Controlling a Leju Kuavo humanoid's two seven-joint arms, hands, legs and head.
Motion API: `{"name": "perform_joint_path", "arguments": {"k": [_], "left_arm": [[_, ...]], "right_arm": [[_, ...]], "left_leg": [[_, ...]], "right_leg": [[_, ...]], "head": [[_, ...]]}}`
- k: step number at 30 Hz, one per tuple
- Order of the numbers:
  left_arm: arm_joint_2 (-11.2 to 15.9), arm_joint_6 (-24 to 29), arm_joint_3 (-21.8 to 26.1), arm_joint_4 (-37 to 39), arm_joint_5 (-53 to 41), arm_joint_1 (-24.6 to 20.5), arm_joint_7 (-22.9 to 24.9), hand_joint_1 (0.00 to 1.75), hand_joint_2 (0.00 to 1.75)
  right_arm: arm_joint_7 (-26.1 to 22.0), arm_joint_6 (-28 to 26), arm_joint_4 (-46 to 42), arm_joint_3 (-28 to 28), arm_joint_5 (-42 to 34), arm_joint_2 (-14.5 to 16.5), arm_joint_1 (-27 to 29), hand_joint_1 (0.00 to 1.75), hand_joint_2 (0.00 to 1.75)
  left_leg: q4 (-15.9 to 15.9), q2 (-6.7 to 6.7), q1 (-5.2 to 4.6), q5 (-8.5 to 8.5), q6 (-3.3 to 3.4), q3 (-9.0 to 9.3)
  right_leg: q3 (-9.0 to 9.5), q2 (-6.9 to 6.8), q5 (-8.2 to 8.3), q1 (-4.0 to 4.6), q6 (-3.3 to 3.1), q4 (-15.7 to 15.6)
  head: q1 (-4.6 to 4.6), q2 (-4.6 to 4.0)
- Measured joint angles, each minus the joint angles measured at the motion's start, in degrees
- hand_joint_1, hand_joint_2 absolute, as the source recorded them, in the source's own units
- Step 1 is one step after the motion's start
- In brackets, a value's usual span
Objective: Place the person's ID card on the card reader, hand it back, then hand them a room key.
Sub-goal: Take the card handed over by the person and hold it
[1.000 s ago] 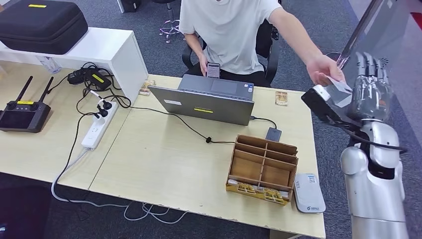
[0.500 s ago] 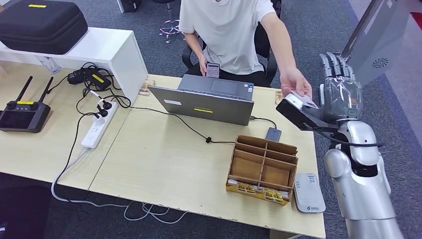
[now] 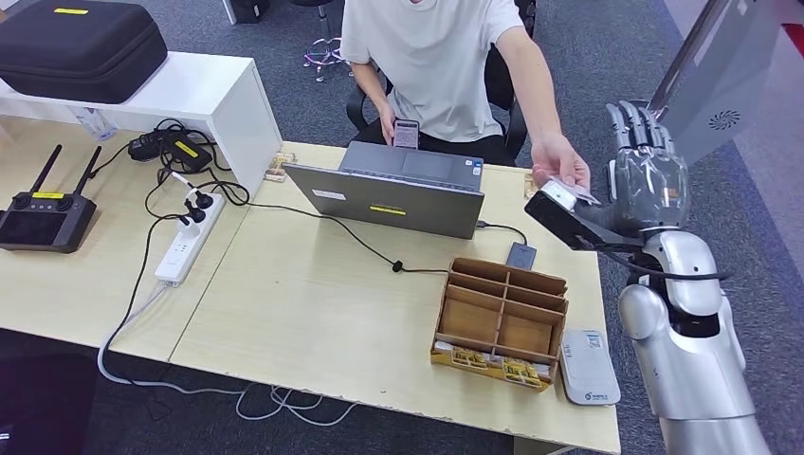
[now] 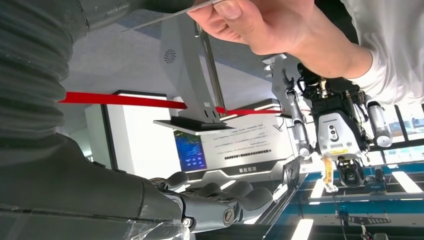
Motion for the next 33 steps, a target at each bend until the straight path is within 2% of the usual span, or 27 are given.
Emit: {"name": "perform_joint_path", "arguments": {"k": [3, 28, 33], "left_arm": [[-0.1, -0.3, 0.0, 0.0, 0.1, 0.0, 0.1, 0.0, 1.75], [-1.1, -2.8, 3.0, 0.0, 1.3, -0.2, 1.2, 0.0, 1.75], [-1.7, -2.8, 4.0, 0.0, 2.2, -0.4, 1.3, 0.0, 1.75]], "right_arm": [[0.0, 0.0, 0.0, 0.2, -0.1, -0.1, 0.0, 1.75, 1.75], [-1.5, -0.5, 0.3, 2.3, -4.0, -1.5, -1.0, 1.75, 1.75], [-0.9, -3.1, -1.1, 2.5, -4.2, -1.5, 0.7, 1.75, 1.75]], "left_leg": [[0.0, 0.0, 0.0, 0.0, 0.0, 0.0], [0.0, 0.0, 0.0, 0.0, 0.0, 0.0], [0.0, -0.02, 0.0, 0.0, 0.0, 0.02]], "right_leg": [[0.0, 0.0, 0.0, 0.0, 0.0, 0.0], [-0.01, 0.01, 0.0, 0.0, 0.0, 0.0], [-0.01, -0.02, 0.0, 0.0, 0.0, 0.0]], "head": [[0.0, 0.0], [0.0, 0.0], [0.01, 0.0]]}}
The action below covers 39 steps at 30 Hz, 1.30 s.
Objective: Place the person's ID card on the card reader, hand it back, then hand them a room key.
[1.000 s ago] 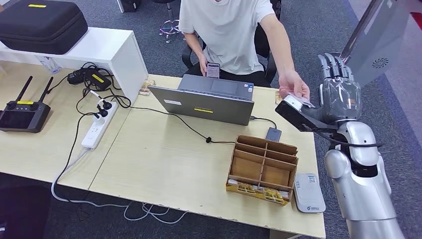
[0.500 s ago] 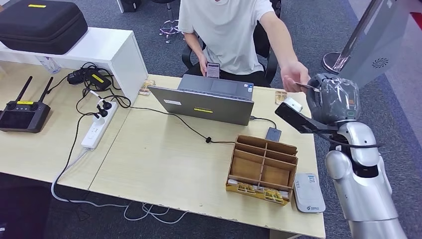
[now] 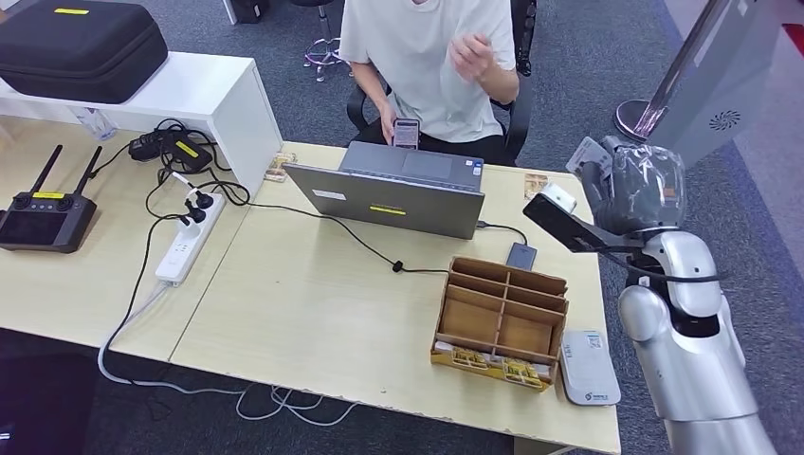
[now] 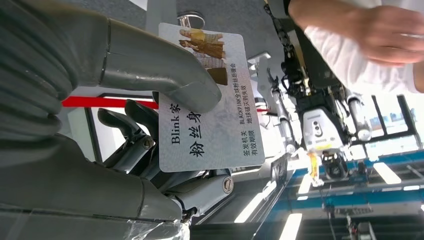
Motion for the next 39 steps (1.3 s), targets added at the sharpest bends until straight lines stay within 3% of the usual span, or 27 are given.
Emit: {"name": "perform_joint_path", "arguments": {"k": [8, 17, 24, 30, 39], "left_arm": [[-1.0, 1.9, 2.6, 0.0, 1.1, 0.0, 0.4, 0.0, 1.75], [-1.4, 2.4, 4.0, 0.0, 1.3, -0.2, 1.0, 0.0, 1.75], [-1.8, 3.5, 5.6, 0.0, 1.4, -0.2, 1.6, 0.0, 1.75], [-1.9, 3.7, 6.0, 0.0, 0.5, -0.3, 1.8, 0.0, 1.75], [-2.2, 3.6, 6.3, 0.0, -0.2, -0.5, 1.7, 0.0, 1.75]], "right_arm": [[-1.1, -9.4, -13.9, -4.6, 4.4, -2.4, 14.8, 1.75, 1.75], [-2.1, -10.9, -21.8, -9.1, 6.9, -3.7, 22.8, 1.75, 1.75], [-4.1, -13.2, -27.7, -15.7, 6.8, -4.5, 32.7, 1.75, 1.75], [-4.8, -13.6, -25.7, -16.8, 11.2, -3.4, 37.5, 1.75, 1.75], [-3.4, -16.0, -15.0, -14.2, 14.9, -1.0, 38.3, 1.75, 1.75]], "left_leg": [[0.0, -0.05, -0.01, -0.1, 0.04, -0.11], [0.0, 0.03, 0.0, -0.16, -0.02, -0.04], [0.0, 0.02, -0.01, -0.23, 0.03, -0.09], [0.0, 0.04, 0.0, -0.25, 0.02, -0.09], [0.0, 0.05, 0.0, -0.22, 0.0, -0.08]], "right_leg": [[-0.04, -0.06, -0.06, -0.01, 0.03, 0.0], [-0.08, 0.02, -0.04, 0.0, 0.01, 0.0], [-0.06, 0.01, -0.09, -0.01, 0.04, 0.0], [-0.07, 0.03, -0.11, 0.0, 0.05, 0.0], [-0.05, 0.03, -0.1, 0.0, 0.04, 0.0]], "head": [[-0.01, 0.0], [-0.02, 0.01], [-0.02, 0.0], [-0.02, 0.0], [-0.01, 0.0]]}}
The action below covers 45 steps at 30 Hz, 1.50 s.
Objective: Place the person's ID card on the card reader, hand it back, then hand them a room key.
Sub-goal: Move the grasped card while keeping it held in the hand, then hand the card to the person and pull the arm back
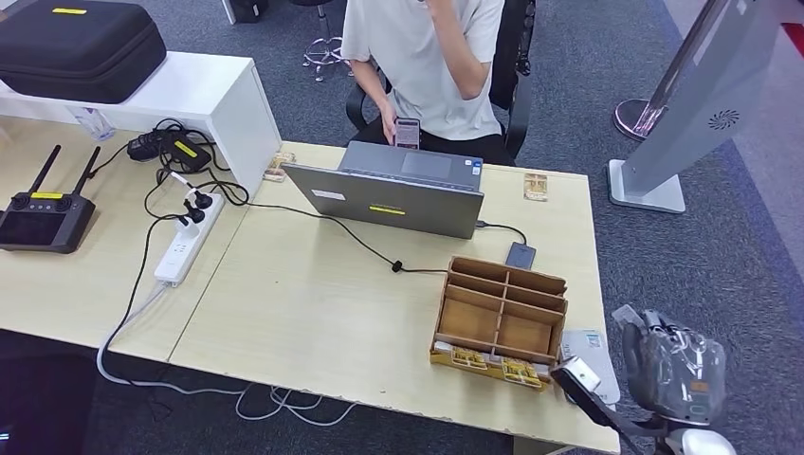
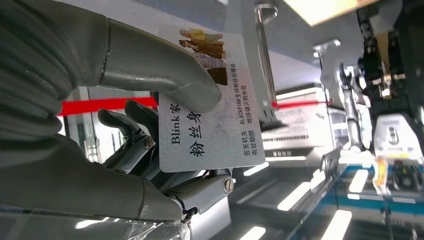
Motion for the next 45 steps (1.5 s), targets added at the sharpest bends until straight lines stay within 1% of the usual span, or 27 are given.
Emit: {"name": "perform_joint_path", "arguments": {"k": [5, 9, 15, 24, 39, 42, 45], "left_arm": [[0.0, -0.1, 0.3, 0.0, -0.9, -0.1, 0.0, 0.0, 1.75], [0.0, -0.1, 0.6, 0.0, -1.2, -0.1, 0.0, 0.0, 1.75], [0.0, 0.0, 0.7, 0.0, -1.3, -0.1, 0.0, 0.0, 1.75], [0.0, 0.1, 1.2, 0.0, -1.2, -0.2, 0.0, 0.0, 1.75], [0.1, 0.5, 2.0, 0.0, -1.4, -0.4, 0.0, 0.0, 1.75], [0.1, 0.6, 2.2, 0.0, -1.7, -0.4, 0.0, 0.0, 1.75], [0.2, 0.8, 2.2, 0.0, -2.4, -0.4, 0.2, 0.0, 1.75]], "right_arm": [[0.4, -0.2, 6.5, 3.2, 0.6, 1.8, -0.1, 1.75, 1.75], [0.6, -0.5, 10.0, 5.3, 0.9, 2.7, -0.1, 1.75, 1.75], [0.9, -1.0, 13.5, 7.1, 0.9, 3.4, -0.3, 1.75, 1.75], [2.2, -1.7, 17.2, 9.2, 0.5, 3.6, -0.5, 1.75, 1.75], [2.9, -1.8, 15.0, 9.3, 0.4, 3.6, -2.6, 1.75, 1.75], [2.9, -1.8, 13.4, 9.3, 0.6, 3.6, -4.1, 1.75, 1.75], [3.1, -1.0, 10.6, 9.3, 0.7, 3.6, -7.1, 1.75, 1.75]], "left_leg": [[0.0, 0.0, 0.0, -0.01, 0.0, -0.01], [0.0, -0.01, 0.0, -0.01, 0.0, -0.02], [0.0, 0.02, -0.01, -0.01, 0.0, -0.01], [0.0, 0.01, 0.0, -0.01, 0.0, -0.01], [0.0, 0.02, -0.01, 0.0, 0.0, -0.02], [0.0, 0.06, -0.01, 0.0, 0.0, -0.01], [0.0, 0.11, 0.0, 0.04, -0.01, 0.0]], "right_leg": [[-0.01, 0.0, -0.01, 0.0, 0.0, 0.0], [-0.02, 0.0, -0.03, 0.0, -0.01, 0.0], [-0.02, 0.01, -0.03, -0.01, -0.01, 0.0], [-0.02, 0.01, -0.03, 0.0, -0.01, 0.0], [-0.01, 0.02, -0.01, 0.0, -0.01, 0.0], [-0.01, 0.04, 0.0, 0.0, -0.02, 0.0], [-0.02, 0.08, 0.04, 0.0, -0.03, 0.0]], "head": [[0.0, 0.0], [0.0, 0.0], [0.0, 0.0], [0.0, 0.0], [0.0, 0.01], [0.0, 0.0], [0.0, 0.0]]}}
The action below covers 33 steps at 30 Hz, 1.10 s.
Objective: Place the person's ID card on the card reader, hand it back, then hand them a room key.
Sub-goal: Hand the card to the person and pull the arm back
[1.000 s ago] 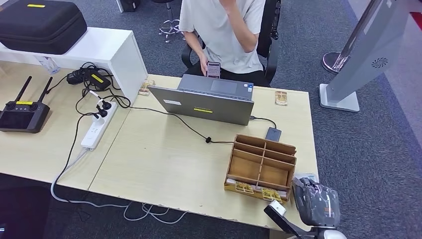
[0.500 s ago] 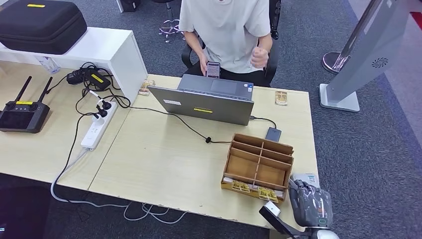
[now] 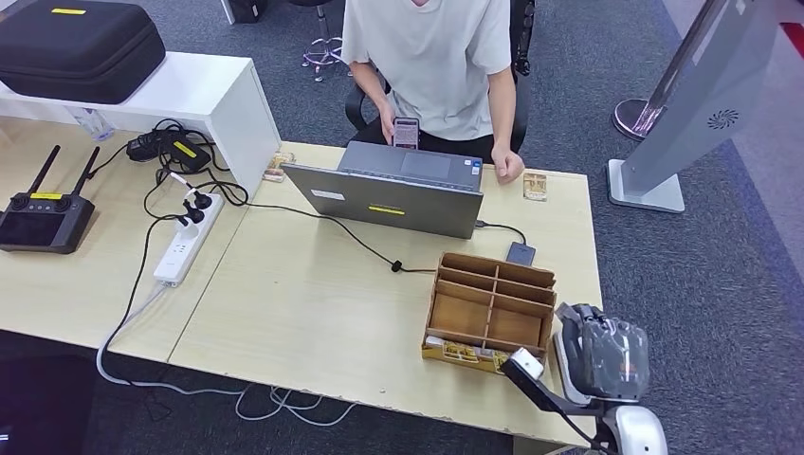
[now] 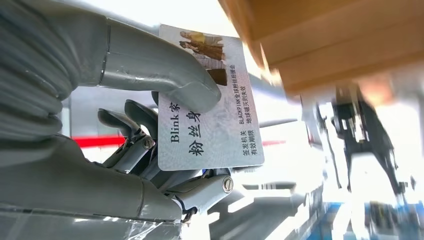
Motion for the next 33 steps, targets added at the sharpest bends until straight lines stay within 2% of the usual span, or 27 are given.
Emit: {"name": "perform_joint_path", "arguments": {"k": [4, 10, 14, 17, 21, 24, 30, 33], "left_arm": [[0.2, 0.0, 0.0, 0.0, -0.4, -0.1, 0.1, 0.0, 1.75], [0.5, 0.1, 0.0, 0.0, -1.1, -0.1, 0.3, 0.0, 1.75], [0.7, -0.2, 0.0, 0.0, -2.2, -0.2, 0.4, 0.0, 1.75], [1.1, -0.6, 0.0, 0.0, -3.3, -0.4, 0.3, 0.0, 1.75], [1.4, -0.9, 0.0, 0.0, -4.2, -0.6, -0.2, 0.0, 1.75], [1.5, -0.9, 0.0, 0.0, -4.5, -0.6, -0.3, 0.0, 1.75], [1.8, -1.1, 0.0, 0.0, -5.4, -0.6, -0.8, 0.0, 1.75], [1.8, -1.1, 0.0, 0.0, -5.4, -0.6, -1.1, 0.0, 1.75]], "right_arm": [[0.5, 2.0, -3.8, 0.0, 0.0, 0.0, -4.6, 1.75, 1.75], [0.6, 2.4, -6.5, 0.0, 0.1, 0.0, -8.1, 1.75, 1.75], [2.8, 6.9, -6.2, 0.9, 1.6, 0.1, -15.7, 1.75, 1.75], [6.7, 9.3, -0.9, 2.8, 3.8, 1.0, -24.5, 1.75, 1.75], [9.4, 8.6, 8.8, 4.0, 4.9, 2.6, -34.2, 1.75, 1.75], [11.1, 8.5, 13.5, 4.5, 5.4, 3.4, -37.7, 1.75, 1.75], [18.8, 8.9, 27.1, 3.7, 10.1, 4.5, -45.6, 1.75, 1.75], [20.5, 8.6, 33.0, 2.7, 11.6, 4.7, -47.8, 1.75, 1.75]], "left_leg": [[0.0, 0.0, 0.0, 0.05, -0.02, 0.04], [0.0, 0.01, 0.0, 0.08, -0.03, -0.02], [0.0, 0.12, 0.0, 0.12, -0.03, -0.04], [0.0, 0.15, 0.0, 0.25, -0.05, -0.04], [0.0, -0.06, 0.03, 0.39, -0.06, -0.05], [0.0, -0.1, 0.04, 0.4, -0.06, -0.08], [0.0, -0.12, 0.03, 0.4, -0.06, -0.11], [0.0, -0.14, 0.03, 0.4, -0.05, -0.11]], "right_leg": [[0.0, 0.02, 0.03, 0.0, -0.02, 0.0], [0.0, 0.03, 0.05, 0.0, -0.02, 0.0], [-0.04, 0.1, 0.1, 0.0, -0.05, 0.0], [-0.08, 0.13, 0.19, 0.0, -0.09, 0.0], [-0.07, -0.01, 0.24, 0.02, -0.11, 0.1], [-0.07, -0.04, 0.25, 0.02, -0.13, 0.1], [-0.1, -0.06, 0.25, 0.01, -0.12, 0.1], [-0.09, -0.07, 0.26, 0.01, -0.11, 0.0]], "head": [[0.0, 0.0], [0.0, 0.0], [0.0, 0.0], [-0.01, 0.0], [0.01, 0.0], [0.01, 0.0], [0.01, 0.01], [0.0, 0.01]]}}
